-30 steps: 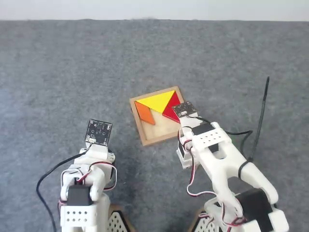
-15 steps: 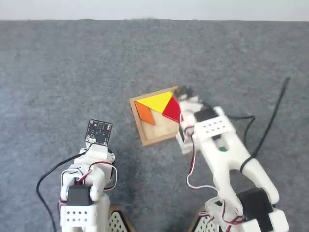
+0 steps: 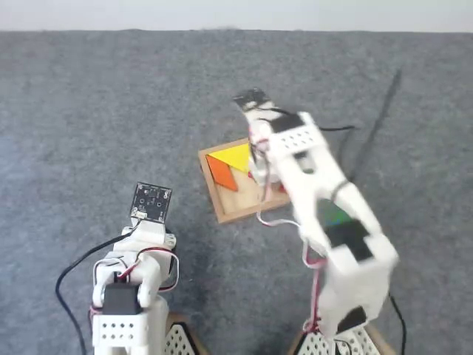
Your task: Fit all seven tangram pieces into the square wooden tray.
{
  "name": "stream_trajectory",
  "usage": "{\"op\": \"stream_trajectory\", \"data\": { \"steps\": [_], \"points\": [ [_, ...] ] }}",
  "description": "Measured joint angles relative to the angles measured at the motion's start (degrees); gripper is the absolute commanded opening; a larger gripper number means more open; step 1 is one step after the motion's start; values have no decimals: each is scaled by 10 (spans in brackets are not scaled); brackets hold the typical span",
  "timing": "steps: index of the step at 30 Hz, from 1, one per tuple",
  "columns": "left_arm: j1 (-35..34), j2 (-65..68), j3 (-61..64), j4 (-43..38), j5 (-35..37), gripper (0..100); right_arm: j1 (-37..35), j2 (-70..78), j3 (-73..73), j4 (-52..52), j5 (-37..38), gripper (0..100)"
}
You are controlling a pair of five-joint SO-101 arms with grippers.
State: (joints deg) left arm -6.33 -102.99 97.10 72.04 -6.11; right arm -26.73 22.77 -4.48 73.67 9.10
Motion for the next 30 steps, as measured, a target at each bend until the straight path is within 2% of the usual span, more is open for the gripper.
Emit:
{"op": "stream_trajectory", "data": {
  "steps": [5, 11, 21, 26, 28, 30],
  "points": [
    [0, 0, 0, 0, 0, 13, -35, 113, -156, 50, 0, 132],
    [0, 0, 0, 0, 0, 13, -37, 177, -273, 91, 0, 132],
    [0, 0, 0, 0, 0, 13, -89, 194, -288, 144, 0, 136],
    [0, 0, 0, 0, 0, 13, -91, 194, -288, 150, 0, 139],
    [0, 0, 0, 0, 0, 13, -91, 194, -288, 150, 0, 162],
    [0, 0, 0, 0, 0, 13, -91, 194, -288, 150, 0, 226]
  ]
}}
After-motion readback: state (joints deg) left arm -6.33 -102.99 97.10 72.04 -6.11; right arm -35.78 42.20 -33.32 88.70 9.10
